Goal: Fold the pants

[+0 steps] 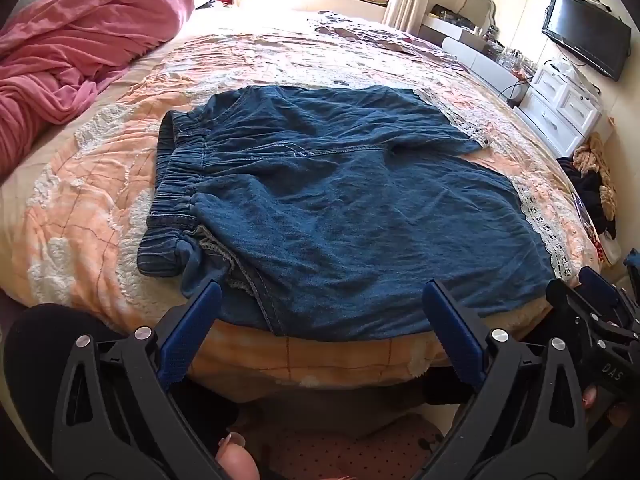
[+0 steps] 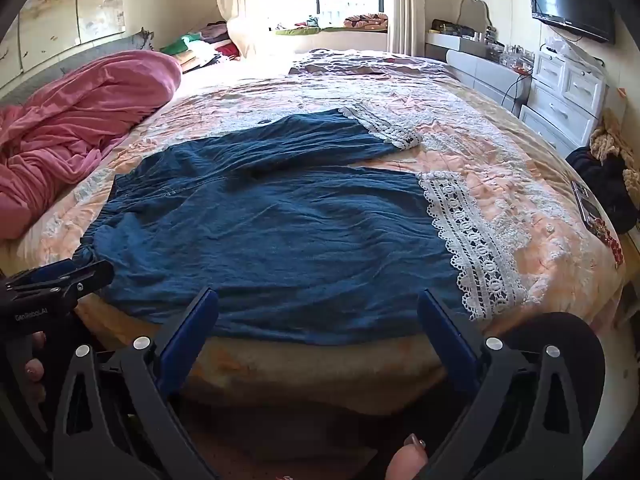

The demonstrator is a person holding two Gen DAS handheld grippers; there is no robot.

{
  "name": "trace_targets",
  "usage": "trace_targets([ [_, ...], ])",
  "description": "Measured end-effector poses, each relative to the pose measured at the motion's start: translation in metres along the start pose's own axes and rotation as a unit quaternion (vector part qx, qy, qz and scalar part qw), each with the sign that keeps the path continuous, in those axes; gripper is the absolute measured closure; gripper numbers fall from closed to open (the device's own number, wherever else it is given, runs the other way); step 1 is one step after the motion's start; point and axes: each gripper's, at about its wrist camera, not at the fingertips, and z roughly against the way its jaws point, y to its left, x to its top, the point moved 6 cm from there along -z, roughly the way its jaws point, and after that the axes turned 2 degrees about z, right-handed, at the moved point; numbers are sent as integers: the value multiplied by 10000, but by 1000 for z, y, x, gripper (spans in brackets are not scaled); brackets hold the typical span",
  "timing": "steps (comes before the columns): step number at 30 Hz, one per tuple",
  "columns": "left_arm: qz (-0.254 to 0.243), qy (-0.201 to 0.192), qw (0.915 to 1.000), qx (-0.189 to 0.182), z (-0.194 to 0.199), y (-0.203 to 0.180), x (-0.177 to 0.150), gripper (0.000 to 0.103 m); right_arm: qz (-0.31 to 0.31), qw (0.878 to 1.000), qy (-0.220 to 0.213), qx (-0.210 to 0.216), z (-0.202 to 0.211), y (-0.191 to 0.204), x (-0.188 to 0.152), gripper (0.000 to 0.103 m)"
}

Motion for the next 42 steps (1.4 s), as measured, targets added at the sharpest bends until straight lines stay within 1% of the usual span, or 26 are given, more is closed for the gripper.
trace_targets([
  [8, -16, -30, 10000, -15, 1, -1, 0, 8, 89, 9999, -43, 30, 9, 6, -3, 4],
  [9, -21, -34, 10000, -17, 2, -3, 4, 8, 81, 10000, 17, 12, 1, 4, 0, 4],
  [12, -34, -37, 10000, -14, 3, -5, 2, 8, 74, 10000, 23, 14, 1, 6, 2, 4],
  [21, -63, -37, 10000, -34, 2, -6, 3, 8, 71, 10000, -45, 30, 4, 4, 1, 4],
  [42, -107, -54, 9999, -40, 3, -6, 1, 8, 81, 10000, -36, 17, 5, 8, 0, 4],
])
